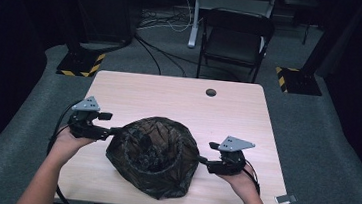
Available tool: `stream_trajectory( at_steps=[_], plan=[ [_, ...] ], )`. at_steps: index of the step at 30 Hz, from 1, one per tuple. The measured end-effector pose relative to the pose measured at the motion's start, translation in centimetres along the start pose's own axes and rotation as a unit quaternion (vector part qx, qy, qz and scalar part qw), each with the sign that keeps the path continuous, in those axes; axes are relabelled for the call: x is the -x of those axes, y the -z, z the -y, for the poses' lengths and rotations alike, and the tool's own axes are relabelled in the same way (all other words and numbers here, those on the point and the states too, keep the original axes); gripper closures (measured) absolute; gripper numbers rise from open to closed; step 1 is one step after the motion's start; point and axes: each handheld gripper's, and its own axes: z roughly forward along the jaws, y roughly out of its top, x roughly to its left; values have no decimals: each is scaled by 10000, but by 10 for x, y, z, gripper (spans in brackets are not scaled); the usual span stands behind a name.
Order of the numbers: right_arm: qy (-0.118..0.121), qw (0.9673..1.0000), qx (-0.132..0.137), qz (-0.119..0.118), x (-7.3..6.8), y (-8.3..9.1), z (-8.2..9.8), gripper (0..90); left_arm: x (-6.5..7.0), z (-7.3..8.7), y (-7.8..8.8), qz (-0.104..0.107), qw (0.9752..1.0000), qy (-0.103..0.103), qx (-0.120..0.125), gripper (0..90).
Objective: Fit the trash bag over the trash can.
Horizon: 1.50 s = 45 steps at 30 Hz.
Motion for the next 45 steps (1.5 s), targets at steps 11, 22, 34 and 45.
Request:
stream_trajectory(
  at_steps=[11, 22, 34, 45],
  plan=[
    [-299, 9974, 168, 629, 19, 40, -7, 245, -11, 20, 39, -485, 9958, 166, 761, 281],
    [-407, 9926, -93, 1143, 31, 48, 14, 156, -20, 53, 37, -1050, 9910, 291, 777, 281],
    [-593, 9886, -266, 1359, 41, 36, 39, 138, -21, 89, 8, -745, 9932, 701, 551, 236],
    [-871, 9775, -519, 1849, 53, 41, 66, 56, -22, 107, -9, -674, 9951, 683, 229, 201]
  ],
)
